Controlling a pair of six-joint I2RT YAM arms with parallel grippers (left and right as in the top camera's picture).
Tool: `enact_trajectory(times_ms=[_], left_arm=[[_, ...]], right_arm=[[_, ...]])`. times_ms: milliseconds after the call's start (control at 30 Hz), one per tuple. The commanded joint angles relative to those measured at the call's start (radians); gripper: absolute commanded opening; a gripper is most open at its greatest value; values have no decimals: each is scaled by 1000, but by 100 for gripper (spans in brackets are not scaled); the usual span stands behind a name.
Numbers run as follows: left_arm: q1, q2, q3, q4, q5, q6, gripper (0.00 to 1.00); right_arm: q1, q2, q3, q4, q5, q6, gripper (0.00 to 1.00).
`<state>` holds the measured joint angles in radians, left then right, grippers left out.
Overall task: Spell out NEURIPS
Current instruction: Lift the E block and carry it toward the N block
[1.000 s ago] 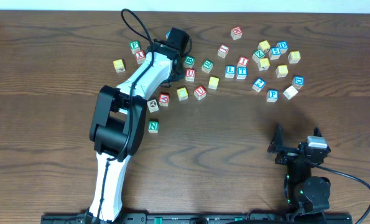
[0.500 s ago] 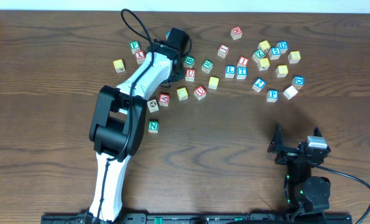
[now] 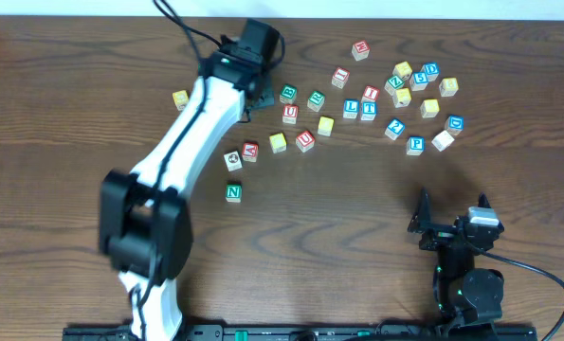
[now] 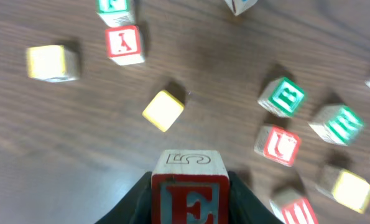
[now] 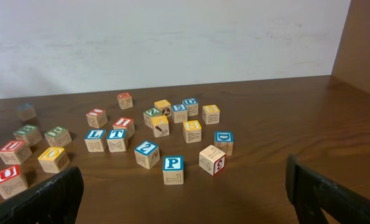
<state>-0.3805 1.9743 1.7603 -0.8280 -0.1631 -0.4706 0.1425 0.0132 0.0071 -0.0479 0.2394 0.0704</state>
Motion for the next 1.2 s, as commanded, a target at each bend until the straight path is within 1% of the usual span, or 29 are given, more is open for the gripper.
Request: enact_trajectory(times_ms=[0, 100, 167, 200, 300, 400, 500, 667, 833, 1000, 1167], left_arm=[[4, -95, 7, -87, -5, 18, 9], [3, -158, 7, -188, 9, 18, 9], [3, -192, 7, -256, 39, 18, 9], [2, -213, 7, -313, 68, 18, 8], [-12, -237, 7, -416, 77, 20, 8], [-58, -249, 3, -525, 76, 72, 8], [-118, -265, -24, -563, 66, 78, 8], [-245, -359, -173, -521, -3, 80, 8], [-345, -542, -401, -376, -5, 61, 8], [-372, -669, -549, -216, -2, -51, 8], [-371, -642, -600, -129, -3, -77, 8]], right_arm=[[1, 0, -2, -5, 1, -8, 99], [1, 0, -2, -5, 1, -8, 99], [1, 0, -2, -5, 1, -8, 99], [1, 0, -2, -5, 1, -8, 99], [1, 0, -2, -5, 1, -8, 99], [1, 0, -2, -5, 1, -8, 99], [1, 0, -2, -5, 1, -8, 99], [1, 0, -2, -5, 1, -8, 99], [1, 0, -2, -5, 1, -8, 99], [1, 0, -2, -5, 1, -8, 99], [1, 0, -2, -5, 1, -8, 99]])
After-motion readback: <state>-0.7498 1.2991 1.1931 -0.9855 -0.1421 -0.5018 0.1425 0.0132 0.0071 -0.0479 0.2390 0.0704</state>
